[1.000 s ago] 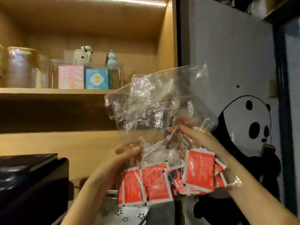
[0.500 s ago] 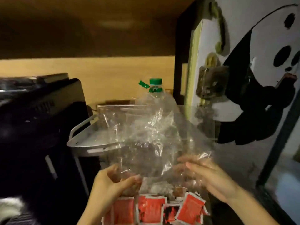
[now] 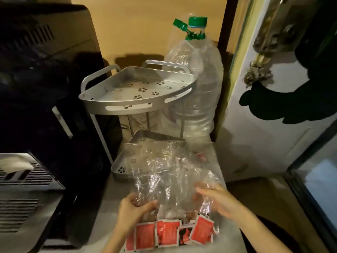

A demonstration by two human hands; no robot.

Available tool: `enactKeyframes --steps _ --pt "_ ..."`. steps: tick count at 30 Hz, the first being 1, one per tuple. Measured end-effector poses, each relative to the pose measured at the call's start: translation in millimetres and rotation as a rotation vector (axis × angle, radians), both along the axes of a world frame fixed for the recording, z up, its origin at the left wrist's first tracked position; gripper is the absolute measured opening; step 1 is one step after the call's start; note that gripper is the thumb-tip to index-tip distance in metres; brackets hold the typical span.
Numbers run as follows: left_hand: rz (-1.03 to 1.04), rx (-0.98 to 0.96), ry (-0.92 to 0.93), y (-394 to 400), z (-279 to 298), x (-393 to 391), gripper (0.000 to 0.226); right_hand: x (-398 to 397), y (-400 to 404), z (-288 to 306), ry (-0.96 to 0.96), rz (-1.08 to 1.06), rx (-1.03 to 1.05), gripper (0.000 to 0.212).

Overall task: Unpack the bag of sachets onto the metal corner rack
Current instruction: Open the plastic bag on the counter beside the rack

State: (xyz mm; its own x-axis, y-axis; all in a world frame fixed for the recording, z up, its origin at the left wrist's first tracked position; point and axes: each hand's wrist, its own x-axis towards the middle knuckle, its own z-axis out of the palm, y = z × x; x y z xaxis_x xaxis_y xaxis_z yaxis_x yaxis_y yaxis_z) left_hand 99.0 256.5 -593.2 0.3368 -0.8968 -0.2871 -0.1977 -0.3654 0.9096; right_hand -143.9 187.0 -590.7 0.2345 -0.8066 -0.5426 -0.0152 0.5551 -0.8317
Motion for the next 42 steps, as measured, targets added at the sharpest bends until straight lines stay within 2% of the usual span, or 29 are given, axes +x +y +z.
enactKeyframes --steps 4,6,8,11,15,17,19,20,22,24,25,27,29,31,34,38,42 --pt "0.031 0.050 0.003 -6.0 -4.2 -2.6 0.082 4.8 -11.7 -19.2 0.069 -0.108 0.026 0.044" --pt "0.000 0.064 0.053 -10.2 -6.6 1.4 0.090 7.5 -15.3 -22.8 0.129 -0.103 -0.004 0.034" --pt "-0.018 0.072 0.053 -14.5 -9.9 7.3 0.071 7.9 -19.7 -28.1 0.170 -0.093 -0.043 0.024" --pt "-0.027 0.084 0.082 -23.3 -15.7 13.2 0.034 8.0 -25.2 -31.0 0.183 -0.080 -0.076 0.027" --pt "-0.040 0.082 0.107 -30.6 -16.8 14.8 0.030 8.1 -32.0 -28.0 0.218 -0.060 -0.055 0.026" --pt "-0.053 0.095 0.108 -33.7 -14.4 16.6 0.046 5.7 -36.3 -27.0 0.209 -0.108 0.002 0.041" --pt "-0.058 0.077 0.162 -36.6 -14.3 20.3 0.081 1.7 -39.4 -23.4 0.153 -0.215 0.025 0.079" --pt "-0.040 0.060 0.219 -38.2 -13.8 22.6 0.085 0.0 -41.2 -19.5 0.189 -0.258 -0.019 0.097" --pt "0.008 0.018 0.288 -42.7 -11.0 23.9 0.064 -2.1 -47.6 -9.1 0.352 -0.297 -0.159 0.117" --pt "0.073 -0.031 0.172 -49.7 -7.4 24.4 0.032 0.5 -52.9 -0.7 0.579 -0.254 -0.384 0.127" --pt "0.107 -0.045 0.057 -53.4 -5.8 24.4 0.025 4.0 -55.2 3.3 0.707 -0.195 -0.514 0.127" --pt "0.159 -0.066 -0.149 -59.2 -4.1 23.5 0.030 15.4 -61.0 10.7 0.894 -0.023 -0.737 0.119" --pt "0.180 -0.082 -0.204 -63.2 -1.6 22.8 0.033 33.9 -66.2 16.4 0.946 0.157 -0.884 0.104" --pt "0.193 -0.076 -0.117 -69.4 1.2 23.8 0.027 57.3 -68.9 19.3 0.902 0.274 -1.032 0.085" --pt "0.214 -0.077 0.121 -76.4 3.6 26.2 0.010 93.0 -69.7 17.1 0.800 0.388 -1.149 0.060" --pt "0.205 -0.049 0.466 -72.7 9.2 30.4 0.021 128.2 -69.1 9.7 0.725 0.436 -1.285 0.042" --pt "0.143 -0.088 0.474 -69.6 13.2 35.0 0.024 145.9 -64.5 6.0 0.674 0.401 -1.281 0.031"
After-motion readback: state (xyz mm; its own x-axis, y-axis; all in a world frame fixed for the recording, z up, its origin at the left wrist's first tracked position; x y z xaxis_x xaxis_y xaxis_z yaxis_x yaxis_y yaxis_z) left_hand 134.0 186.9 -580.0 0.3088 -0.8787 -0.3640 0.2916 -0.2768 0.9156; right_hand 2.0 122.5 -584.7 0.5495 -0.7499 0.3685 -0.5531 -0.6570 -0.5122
